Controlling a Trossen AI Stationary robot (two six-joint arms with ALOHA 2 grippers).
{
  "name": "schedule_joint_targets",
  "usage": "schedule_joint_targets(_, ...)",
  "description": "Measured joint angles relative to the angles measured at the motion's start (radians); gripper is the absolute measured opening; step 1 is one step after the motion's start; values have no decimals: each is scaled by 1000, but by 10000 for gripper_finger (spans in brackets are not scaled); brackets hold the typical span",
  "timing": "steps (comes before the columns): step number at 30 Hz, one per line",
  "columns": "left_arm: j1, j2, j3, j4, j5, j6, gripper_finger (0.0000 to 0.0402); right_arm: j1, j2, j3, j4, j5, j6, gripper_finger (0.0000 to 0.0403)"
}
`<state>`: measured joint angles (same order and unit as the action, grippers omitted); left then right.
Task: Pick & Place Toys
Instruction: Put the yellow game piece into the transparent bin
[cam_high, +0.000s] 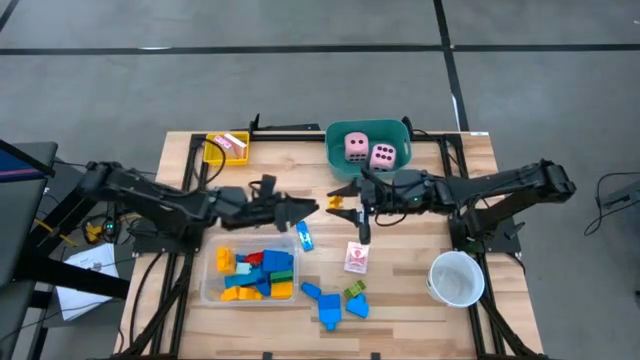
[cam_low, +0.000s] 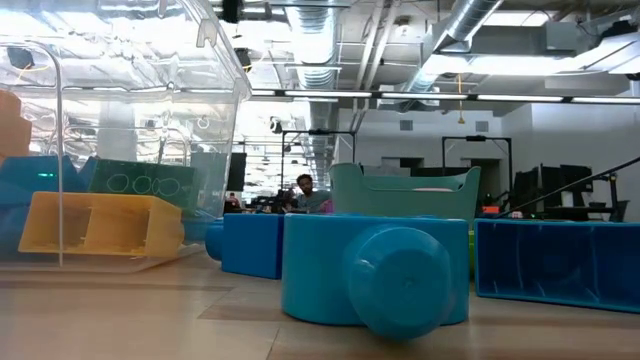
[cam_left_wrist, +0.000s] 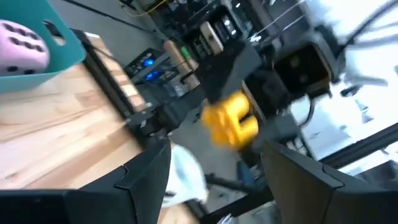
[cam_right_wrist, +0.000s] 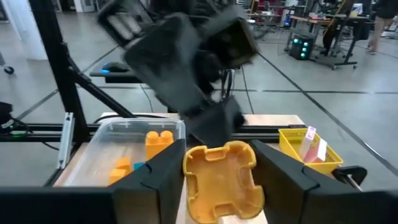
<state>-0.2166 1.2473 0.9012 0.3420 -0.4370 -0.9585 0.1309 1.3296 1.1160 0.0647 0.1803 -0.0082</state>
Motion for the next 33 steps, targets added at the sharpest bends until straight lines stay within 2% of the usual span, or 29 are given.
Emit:
schedule_joint_targets(5, 58, 62, 0, 127, 60, -51, 245, 0, 0, 0, -11, 1, 0, 168)
schedule_joint_targets(12, 81, 89, 0, 155, 171, -71, 245, 0, 0, 0, -83, 1, 12, 113)
schedule_joint_targets(20, 80, 68, 0, 157, 174, 2, 245, -1, -7, 0, -120, 1, 42, 72)
schedule_joint_targets(33, 79, 67, 1, 155, 174, 44, 245, -1, -7, 0, -161, 1, 84, 69)
